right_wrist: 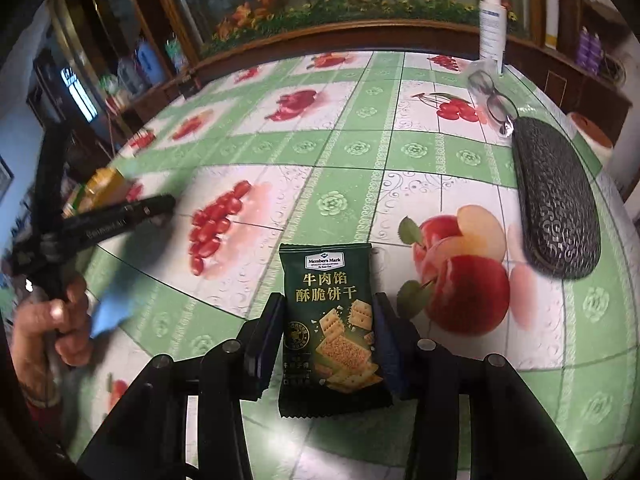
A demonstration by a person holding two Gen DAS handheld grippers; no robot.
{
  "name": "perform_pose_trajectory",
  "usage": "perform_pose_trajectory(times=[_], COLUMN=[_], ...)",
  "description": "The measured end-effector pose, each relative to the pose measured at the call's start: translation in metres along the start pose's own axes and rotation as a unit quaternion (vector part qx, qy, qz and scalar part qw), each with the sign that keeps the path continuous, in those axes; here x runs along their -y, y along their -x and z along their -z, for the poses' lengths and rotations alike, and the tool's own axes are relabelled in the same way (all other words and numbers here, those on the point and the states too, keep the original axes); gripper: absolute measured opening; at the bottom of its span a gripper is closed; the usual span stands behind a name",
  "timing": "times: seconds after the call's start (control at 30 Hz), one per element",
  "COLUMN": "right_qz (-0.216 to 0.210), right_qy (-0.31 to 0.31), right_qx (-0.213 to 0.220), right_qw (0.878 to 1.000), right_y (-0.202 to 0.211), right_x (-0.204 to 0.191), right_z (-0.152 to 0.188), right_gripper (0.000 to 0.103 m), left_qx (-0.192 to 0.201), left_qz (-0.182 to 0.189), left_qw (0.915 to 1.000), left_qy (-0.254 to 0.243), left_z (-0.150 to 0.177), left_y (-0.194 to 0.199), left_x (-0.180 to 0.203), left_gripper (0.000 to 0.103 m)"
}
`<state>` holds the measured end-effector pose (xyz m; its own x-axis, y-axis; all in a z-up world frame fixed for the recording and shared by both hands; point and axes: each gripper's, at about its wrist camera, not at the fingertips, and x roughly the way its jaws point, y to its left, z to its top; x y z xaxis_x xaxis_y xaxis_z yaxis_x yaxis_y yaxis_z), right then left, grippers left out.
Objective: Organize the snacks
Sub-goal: 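Carry candy and dark green cracker bag over the white tray with both tools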
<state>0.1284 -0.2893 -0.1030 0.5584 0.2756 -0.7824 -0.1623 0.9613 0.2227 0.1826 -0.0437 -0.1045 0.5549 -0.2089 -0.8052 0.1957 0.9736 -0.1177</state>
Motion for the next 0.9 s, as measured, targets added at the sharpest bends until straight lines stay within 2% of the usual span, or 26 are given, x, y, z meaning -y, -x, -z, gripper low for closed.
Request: perform_pose_trajectory(times=[0.2, 0.5, 0.9], right_qz=[-0.052, -0.111, -0.189], right_qy=[-0.029, -0.023, 0.051], right_qx=[0.034, 0.043, 0.025], right_qw=[0.998, 0.993, 0.98], right_y=[0.021, 0.026, 0.009], right_x=[-0.01, -0.055, -0.172], right_z=[0.005, 0.007, 0.002], right_gripper=[0.046, 0.045, 0.045], left_qx=[0.005, 0.048, 0.086], left_qz=[0.01, 0.011, -0.079], left_qw=[0.9997, 0.9983, 0.9909], left_qy=[0.023, 0.032, 0.066], left_z=[0.019, 0.05, 0.089], left_y=[0.021, 0.088, 0.159], left_x=[-0.02, -0.044, -0.112], left_gripper=[0.016, 0.016, 0.016])
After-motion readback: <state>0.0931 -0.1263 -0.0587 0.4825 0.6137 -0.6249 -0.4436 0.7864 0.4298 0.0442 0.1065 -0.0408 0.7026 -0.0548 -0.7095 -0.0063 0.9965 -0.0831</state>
